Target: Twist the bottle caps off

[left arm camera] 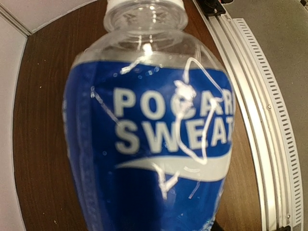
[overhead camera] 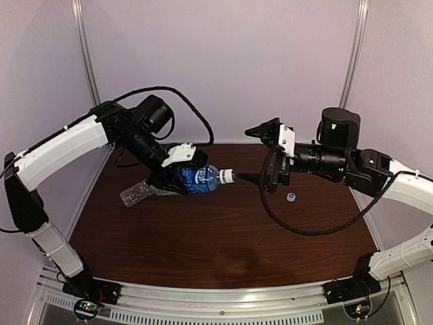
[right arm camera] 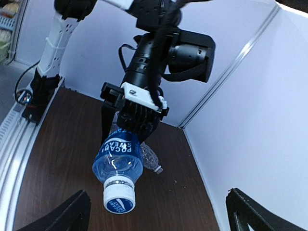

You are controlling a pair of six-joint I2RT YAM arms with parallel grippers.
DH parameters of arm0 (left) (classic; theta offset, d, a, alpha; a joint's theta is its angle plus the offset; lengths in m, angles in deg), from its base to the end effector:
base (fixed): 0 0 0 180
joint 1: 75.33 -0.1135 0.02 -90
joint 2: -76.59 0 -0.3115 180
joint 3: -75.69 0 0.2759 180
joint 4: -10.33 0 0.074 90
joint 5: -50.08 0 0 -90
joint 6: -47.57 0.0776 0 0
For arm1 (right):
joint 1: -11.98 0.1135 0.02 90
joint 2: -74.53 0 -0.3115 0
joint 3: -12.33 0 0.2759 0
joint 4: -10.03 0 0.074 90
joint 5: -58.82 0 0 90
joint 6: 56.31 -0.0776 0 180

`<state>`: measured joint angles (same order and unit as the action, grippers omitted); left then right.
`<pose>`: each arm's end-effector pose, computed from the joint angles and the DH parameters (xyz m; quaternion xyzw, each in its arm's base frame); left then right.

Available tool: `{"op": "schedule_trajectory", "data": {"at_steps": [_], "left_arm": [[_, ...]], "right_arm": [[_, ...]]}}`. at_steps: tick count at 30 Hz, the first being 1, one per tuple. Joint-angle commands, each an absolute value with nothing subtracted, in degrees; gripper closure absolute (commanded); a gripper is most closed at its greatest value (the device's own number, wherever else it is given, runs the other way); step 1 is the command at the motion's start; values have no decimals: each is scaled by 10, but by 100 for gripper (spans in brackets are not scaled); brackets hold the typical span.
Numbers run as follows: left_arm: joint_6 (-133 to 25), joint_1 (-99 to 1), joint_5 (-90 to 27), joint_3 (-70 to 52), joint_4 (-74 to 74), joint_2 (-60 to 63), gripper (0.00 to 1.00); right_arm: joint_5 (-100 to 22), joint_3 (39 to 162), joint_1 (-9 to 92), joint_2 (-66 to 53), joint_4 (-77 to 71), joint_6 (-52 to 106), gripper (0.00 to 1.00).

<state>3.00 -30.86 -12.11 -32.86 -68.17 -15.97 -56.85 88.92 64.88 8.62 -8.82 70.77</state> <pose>0.2351 -0.2815 0.3742 0.7066 0.6270 -0.2315 0.2326 0.1580 0.2647 0.4285 -0.6238 0.4182 0.2542 0.6094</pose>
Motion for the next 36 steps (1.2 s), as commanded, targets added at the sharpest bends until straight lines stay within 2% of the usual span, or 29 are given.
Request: {"op": "schedule_trajectory", "data": {"at_steps": [1, 3, 5, 9, 17, 27, 33, 36], "left_arm": [[-7, -310, -162, -343, -640, -147, 61], [-26, -311, -195, -347, -613, -144, 61], [-38, -313, -219, -353, -597, -141, 61], [-47, -323, -221, -371, -594, -140, 61], [-51, -324, -236, -363, -583, -127, 61], [-48, -324, -225, -362, -586, -124, 61], [-45, -324, -223, -353, -586, -122, 61], [-43, -324, -220, -351, -586, -122, 61]], "right_arm": [[-493, 930, 629, 47, -54, 391, 0], [-499, 974, 609, 11, -88, 255, 3], [-559, 995, 586, -18, -95, 138, 6], [-641, 973, 568, -29, -35, 16, 7], [-707, 968, 564, -45, -55, -8, 26], [-686, 991, 562, -78, -89, 12, 27], [-701, 991, 560, -79, -73, 10, 46], [-702, 987, 558, -76, -72, 12, 41]]}}
